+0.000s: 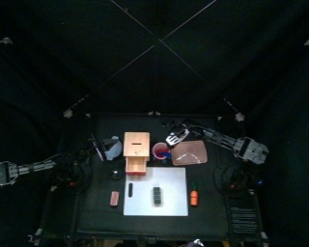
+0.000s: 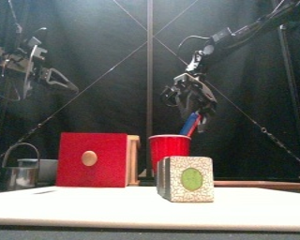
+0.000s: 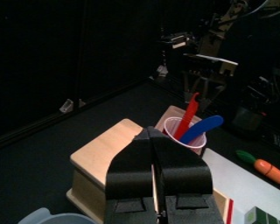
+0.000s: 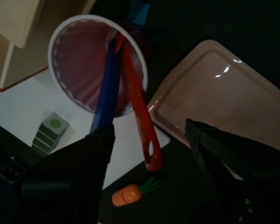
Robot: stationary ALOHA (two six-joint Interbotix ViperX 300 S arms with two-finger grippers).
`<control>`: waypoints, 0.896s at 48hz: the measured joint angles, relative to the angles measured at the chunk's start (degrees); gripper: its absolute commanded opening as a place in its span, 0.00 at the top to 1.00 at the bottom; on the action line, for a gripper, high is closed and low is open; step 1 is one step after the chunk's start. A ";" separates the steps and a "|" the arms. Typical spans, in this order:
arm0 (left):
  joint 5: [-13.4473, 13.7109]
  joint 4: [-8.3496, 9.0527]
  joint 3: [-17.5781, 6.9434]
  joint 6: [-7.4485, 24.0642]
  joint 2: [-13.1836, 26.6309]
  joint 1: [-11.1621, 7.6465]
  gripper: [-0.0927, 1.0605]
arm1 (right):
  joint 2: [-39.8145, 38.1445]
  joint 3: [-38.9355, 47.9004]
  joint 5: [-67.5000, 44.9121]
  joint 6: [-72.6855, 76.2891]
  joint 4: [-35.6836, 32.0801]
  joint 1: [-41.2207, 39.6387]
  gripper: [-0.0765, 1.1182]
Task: Place sushi on board then cut the sushi with the knife then place the pieces on the plate
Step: Pick knife at handle with right hand
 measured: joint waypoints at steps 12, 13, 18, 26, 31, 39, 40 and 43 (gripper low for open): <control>0.00 0.00 0.18 -0.09 0.00 0.00 0.83 | 0.97 -0.88 0.88 0.00 0.88 -0.35 0.29; 0.00 0.00 0.18 0.00 0.00 0.09 0.83 | 1.14 -0.88 0.88 -0.09 0.88 -0.35 0.30; 0.00 0.00 0.18 0.09 0.00 0.00 0.83 | 1.49 -0.88 1.32 0.00 1.05 -0.35 0.37; 0.00 0.26 0.18 0.09 0.00 0.35 0.83 | 1.58 -0.88 2.02 0.09 1.41 -0.26 0.45; 0.00 0.53 0.18 0.09 -0.09 0.70 0.83 | 1.58 -0.97 2.11 0.18 2.02 -0.35 0.49; 0.00 0.62 0.26 0.09 -0.09 0.79 0.83 | 1.58 -1.58 2.02 0.44 2.29 -0.26 0.56; 0.00 0.62 0.26 0.09 -0.09 0.88 0.83 | 1.58 -1.67 2.02 0.44 2.29 -0.35 0.57; 0.00 0.62 0.35 0.09 -0.09 0.88 0.83 | 1.58 -1.93 2.29 0.53 2.20 -0.26 0.59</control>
